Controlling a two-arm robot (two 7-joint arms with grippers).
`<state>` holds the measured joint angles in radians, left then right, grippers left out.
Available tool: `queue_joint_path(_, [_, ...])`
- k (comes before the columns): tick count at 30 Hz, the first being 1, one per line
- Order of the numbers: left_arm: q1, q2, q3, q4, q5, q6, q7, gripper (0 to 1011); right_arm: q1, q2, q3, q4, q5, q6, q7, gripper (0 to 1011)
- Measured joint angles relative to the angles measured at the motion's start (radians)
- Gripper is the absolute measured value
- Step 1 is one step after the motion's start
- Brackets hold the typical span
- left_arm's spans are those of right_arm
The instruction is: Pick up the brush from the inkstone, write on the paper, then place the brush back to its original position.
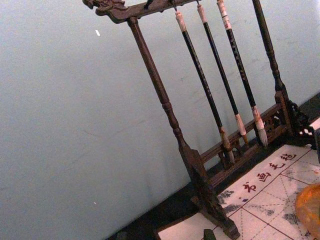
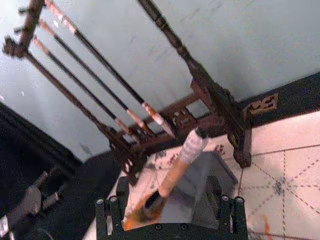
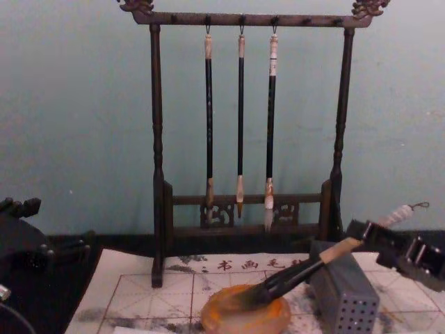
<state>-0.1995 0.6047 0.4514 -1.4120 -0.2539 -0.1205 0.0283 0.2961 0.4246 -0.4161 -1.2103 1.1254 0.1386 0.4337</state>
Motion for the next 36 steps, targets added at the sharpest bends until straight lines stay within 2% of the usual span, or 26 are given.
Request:
queue_joint_path(6, [0.0,0.0,0.0,0.0,0.0,0.0,0.0,1001,-0.021,0.037,-0.017,-0.041,-0.055,-0.003,-0.035,1000])
queue_joint_path(12, [0.0,0.0,0.0,0.0,0.0,0.0,0.0,1001,-0.035,0.045,-0.007,-0.059,-0.107,-0.041,-0.087,1000])
queue_joint_path(15, [0.0,0.0,0.0,0.0,0.0,0.0,0.0,1001,-0.041,0.043,-0.004,-0.066,-0.162,-0.085,-0.129,1000])
queue_joint_path(22, [0.0,0.0,0.0,0.0,0.0,0.0,0.0,1001,-0.043,0.038,-0.012,-0.065,-0.274,-0.159,-0.186,1000])
queue_joint_path(23, [0.0,0.0,0.0,0.0,0.0,0.0,0.0,1001,-0.043,0.038,-0.012,-0.065,-0.274,-0.159,-0.186,1000])
queue_joint_path(25, [0.0,0.0,0.0,0.0,0.0,0.0,0.0,1001,-0.043,0.035,-0.015,-0.061,-0.303,-0.177,-0.199,1000])
queue_joint_path(32, [0.0,0.0,0.0,0.0,0.0,0.0,0.0,1001,-0.03,0.022,-0.035,-0.024,-0.434,-0.256,-0.254,1000])
queue_joint_path(36, [0.0,0.0,0.0,0.0,0.0,0.0,0.0,1001,-0.026,0.014,-0.037,-0.009,-0.472,-0.278,-0.27,1000])
